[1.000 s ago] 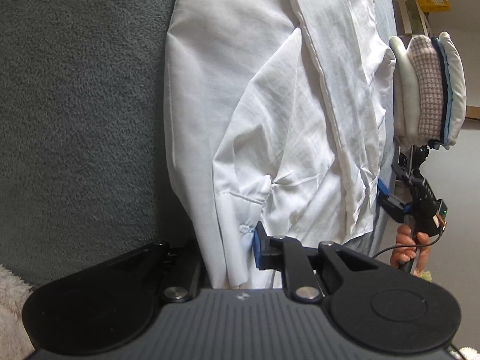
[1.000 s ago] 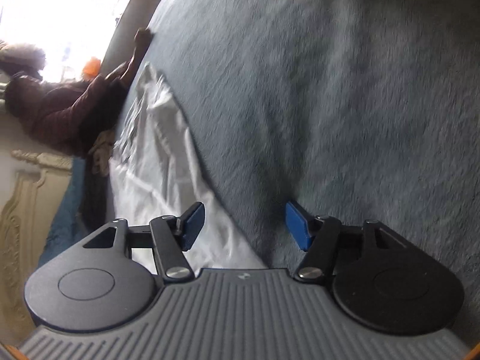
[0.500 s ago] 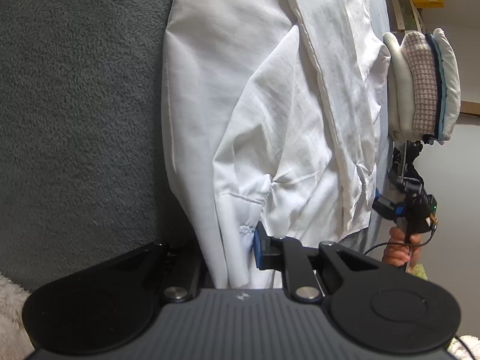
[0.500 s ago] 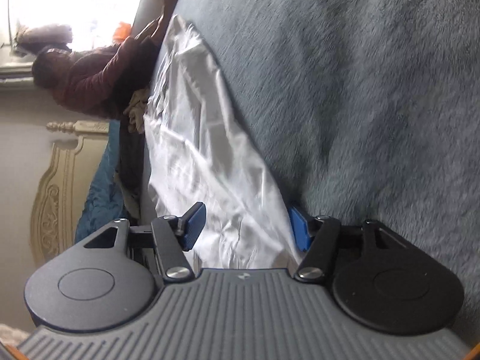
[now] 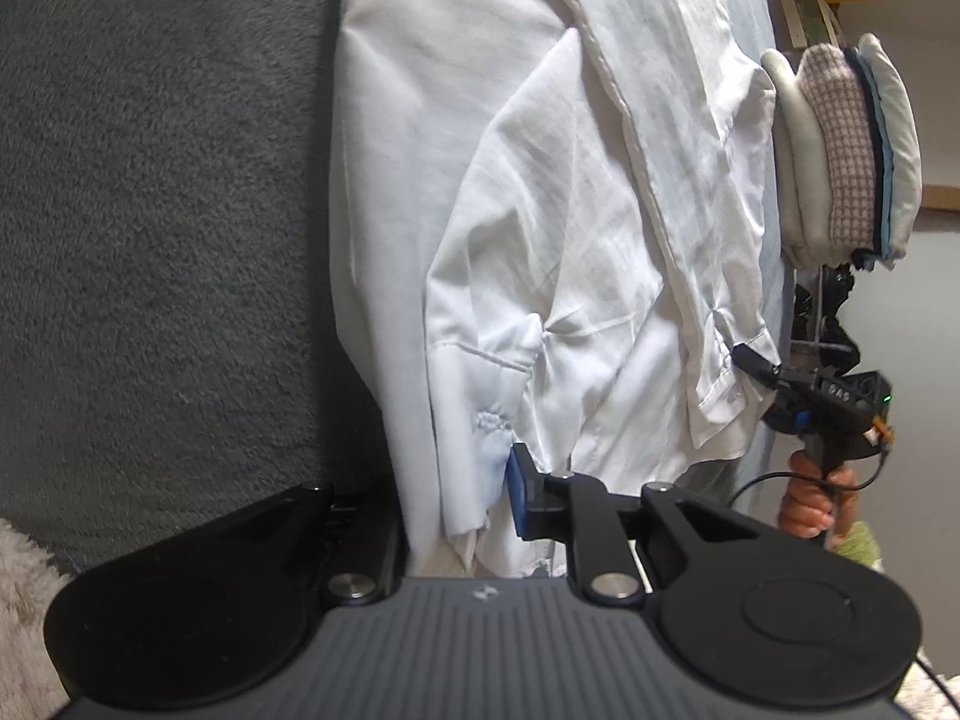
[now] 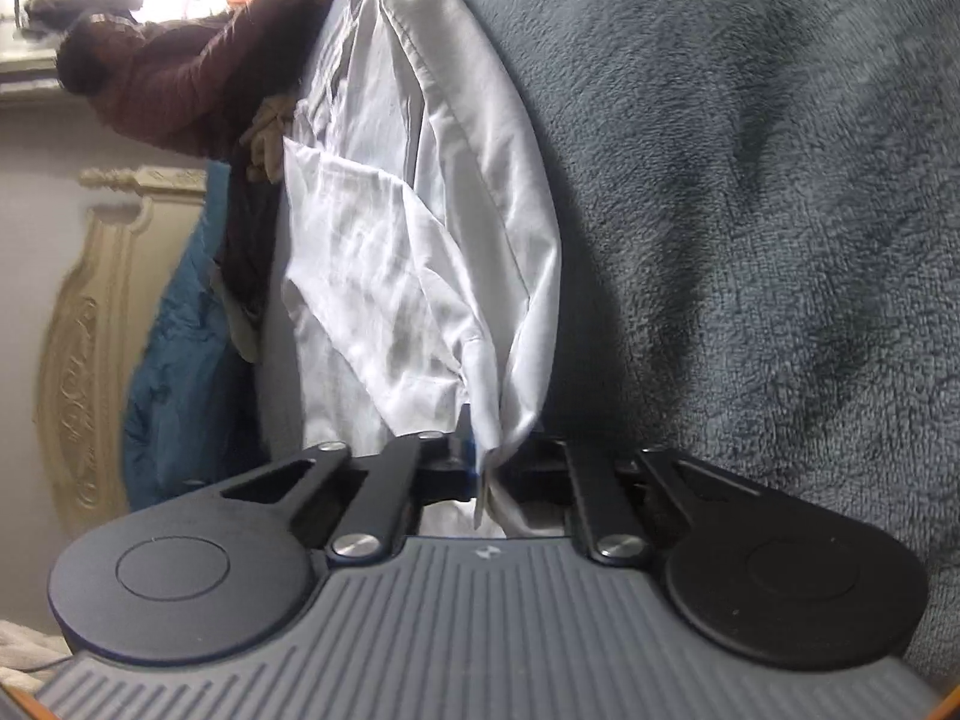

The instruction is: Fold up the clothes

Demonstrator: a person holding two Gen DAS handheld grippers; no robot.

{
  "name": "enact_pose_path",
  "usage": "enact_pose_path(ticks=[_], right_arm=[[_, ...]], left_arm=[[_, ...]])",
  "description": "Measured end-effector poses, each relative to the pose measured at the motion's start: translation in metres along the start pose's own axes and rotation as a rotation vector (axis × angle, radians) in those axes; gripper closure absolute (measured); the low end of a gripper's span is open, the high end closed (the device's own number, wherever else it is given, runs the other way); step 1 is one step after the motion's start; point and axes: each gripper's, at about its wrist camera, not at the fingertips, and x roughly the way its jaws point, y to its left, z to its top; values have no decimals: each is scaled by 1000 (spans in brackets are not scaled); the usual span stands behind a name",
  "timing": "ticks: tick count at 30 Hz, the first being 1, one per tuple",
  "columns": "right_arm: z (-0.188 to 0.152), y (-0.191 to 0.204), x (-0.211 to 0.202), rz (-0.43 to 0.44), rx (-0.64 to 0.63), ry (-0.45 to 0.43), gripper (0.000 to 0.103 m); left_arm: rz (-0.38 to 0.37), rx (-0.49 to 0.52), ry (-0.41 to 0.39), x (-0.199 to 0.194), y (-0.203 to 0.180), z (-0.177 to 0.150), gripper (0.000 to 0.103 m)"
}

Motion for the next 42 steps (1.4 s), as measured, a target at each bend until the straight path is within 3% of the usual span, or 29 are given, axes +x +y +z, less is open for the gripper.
enact_pose_path(ticks=[5,14,18,28,42], right_arm=[[-6,19,-11,-12,-48,-44,99],[-5,48,-30,10,-97,-155,99],[13,67,-26,36,-116,-187,99],[60,113,-10,92,-167,-260,99],[157,124,57,91,-126,-293,99]], left_arm=[[18,33,-54,-5,-10,-7,97],[-73,95,-227,-48,-22,-8,98],[-118,110,-325,-76,-25,5,98],[-134,124,-464,-110,-33,67,98],[-68,129,-489,-110,-19,181,98]])
